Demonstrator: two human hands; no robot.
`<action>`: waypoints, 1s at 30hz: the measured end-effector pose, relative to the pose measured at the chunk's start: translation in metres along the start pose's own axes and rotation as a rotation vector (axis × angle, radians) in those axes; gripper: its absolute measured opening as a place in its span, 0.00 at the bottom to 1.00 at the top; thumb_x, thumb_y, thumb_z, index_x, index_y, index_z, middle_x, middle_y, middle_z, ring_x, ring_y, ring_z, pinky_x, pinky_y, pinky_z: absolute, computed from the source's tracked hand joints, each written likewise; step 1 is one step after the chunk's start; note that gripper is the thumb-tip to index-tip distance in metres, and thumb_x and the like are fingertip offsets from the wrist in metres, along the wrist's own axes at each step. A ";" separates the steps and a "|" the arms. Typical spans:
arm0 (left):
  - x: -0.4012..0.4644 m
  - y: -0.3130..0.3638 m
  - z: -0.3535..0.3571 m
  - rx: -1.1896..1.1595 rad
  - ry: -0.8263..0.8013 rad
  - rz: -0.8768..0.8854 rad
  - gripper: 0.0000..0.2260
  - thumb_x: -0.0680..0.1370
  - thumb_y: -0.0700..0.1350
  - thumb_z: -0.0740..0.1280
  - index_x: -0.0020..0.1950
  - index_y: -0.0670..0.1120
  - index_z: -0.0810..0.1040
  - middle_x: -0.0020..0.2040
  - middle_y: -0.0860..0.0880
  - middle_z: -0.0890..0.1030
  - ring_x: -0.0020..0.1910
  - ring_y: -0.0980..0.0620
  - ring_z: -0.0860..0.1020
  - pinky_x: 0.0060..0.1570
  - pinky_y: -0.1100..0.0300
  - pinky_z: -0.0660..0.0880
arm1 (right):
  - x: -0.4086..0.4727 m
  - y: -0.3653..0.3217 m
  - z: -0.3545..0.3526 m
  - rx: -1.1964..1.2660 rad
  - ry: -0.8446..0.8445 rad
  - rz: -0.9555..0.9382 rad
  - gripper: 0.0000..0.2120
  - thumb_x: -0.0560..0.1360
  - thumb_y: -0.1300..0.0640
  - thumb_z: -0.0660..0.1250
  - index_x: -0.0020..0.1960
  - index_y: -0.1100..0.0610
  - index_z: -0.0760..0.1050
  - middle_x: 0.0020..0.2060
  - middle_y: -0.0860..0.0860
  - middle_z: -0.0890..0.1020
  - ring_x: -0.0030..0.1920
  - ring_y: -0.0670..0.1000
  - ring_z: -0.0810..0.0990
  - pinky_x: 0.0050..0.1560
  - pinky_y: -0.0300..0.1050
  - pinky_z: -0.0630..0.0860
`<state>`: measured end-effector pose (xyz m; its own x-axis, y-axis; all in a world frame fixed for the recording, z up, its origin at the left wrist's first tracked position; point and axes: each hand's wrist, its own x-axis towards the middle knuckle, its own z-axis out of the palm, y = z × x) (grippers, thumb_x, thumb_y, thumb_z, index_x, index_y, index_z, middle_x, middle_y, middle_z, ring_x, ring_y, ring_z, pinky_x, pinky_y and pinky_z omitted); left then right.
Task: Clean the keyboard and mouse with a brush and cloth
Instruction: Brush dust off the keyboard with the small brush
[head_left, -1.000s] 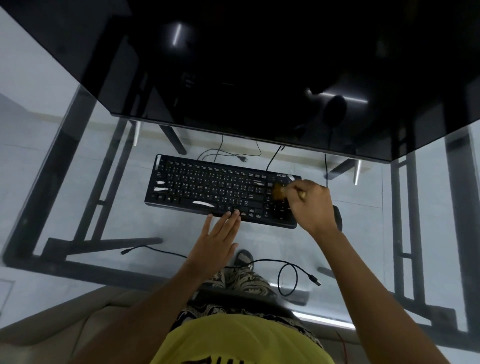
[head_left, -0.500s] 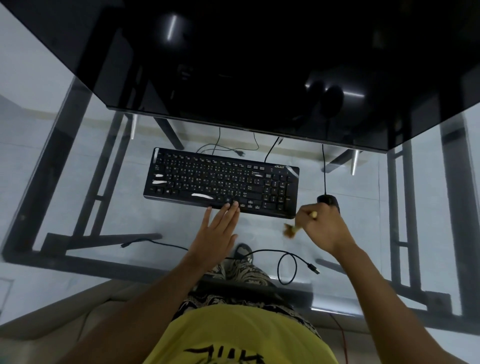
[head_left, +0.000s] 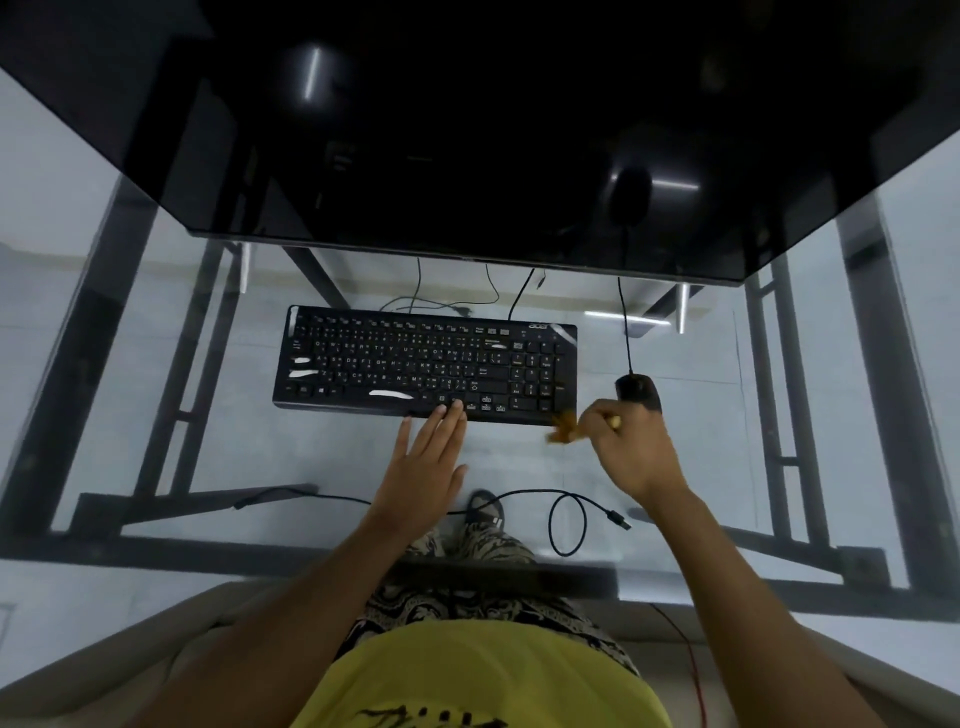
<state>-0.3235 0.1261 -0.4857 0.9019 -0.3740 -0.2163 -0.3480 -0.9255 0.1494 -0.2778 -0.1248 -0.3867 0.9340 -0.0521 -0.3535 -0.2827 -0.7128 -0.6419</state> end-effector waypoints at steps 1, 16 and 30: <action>0.000 0.000 -0.001 -0.003 -0.001 0.004 0.27 0.79 0.52 0.52 0.75 0.40 0.58 0.76 0.43 0.64 0.73 0.44 0.65 0.69 0.40 0.63 | 0.002 0.003 0.000 -0.051 0.082 0.002 0.11 0.76 0.57 0.61 0.37 0.50 0.77 0.30 0.48 0.77 0.32 0.53 0.76 0.33 0.43 0.71; -0.022 -0.040 -0.007 -0.055 0.061 0.041 0.24 0.82 0.50 0.50 0.74 0.38 0.64 0.74 0.42 0.66 0.74 0.47 0.64 0.74 0.50 0.54 | -0.030 -0.030 0.055 0.038 -0.021 -0.196 0.08 0.77 0.60 0.62 0.49 0.56 0.81 0.41 0.48 0.81 0.32 0.43 0.75 0.33 0.35 0.68; -0.069 -0.147 -0.012 -0.159 0.177 -0.301 0.26 0.81 0.50 0.51 0.75 0.36 0.60 0.75 0.37 0.62 0.75 0.40 0.59 0.73 0.42 0.58 | -0.032 -0.067 0.090 0.107 0.317 -0.009 0.08 0.77 0.60 0.63 0.45 0.56 0.81 0.34 0.52 0.81 0.31 0.47 0.76 0.28 0.39 0.69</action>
<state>-0.3317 0.2886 -0.4816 0.9927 -0.0584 -0.1053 -0.0297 -0.9663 0.2556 -0.3080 -0.0122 -0.3937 0.9532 -0.2733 -0.1296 -0.2803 -0.6372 -0.7180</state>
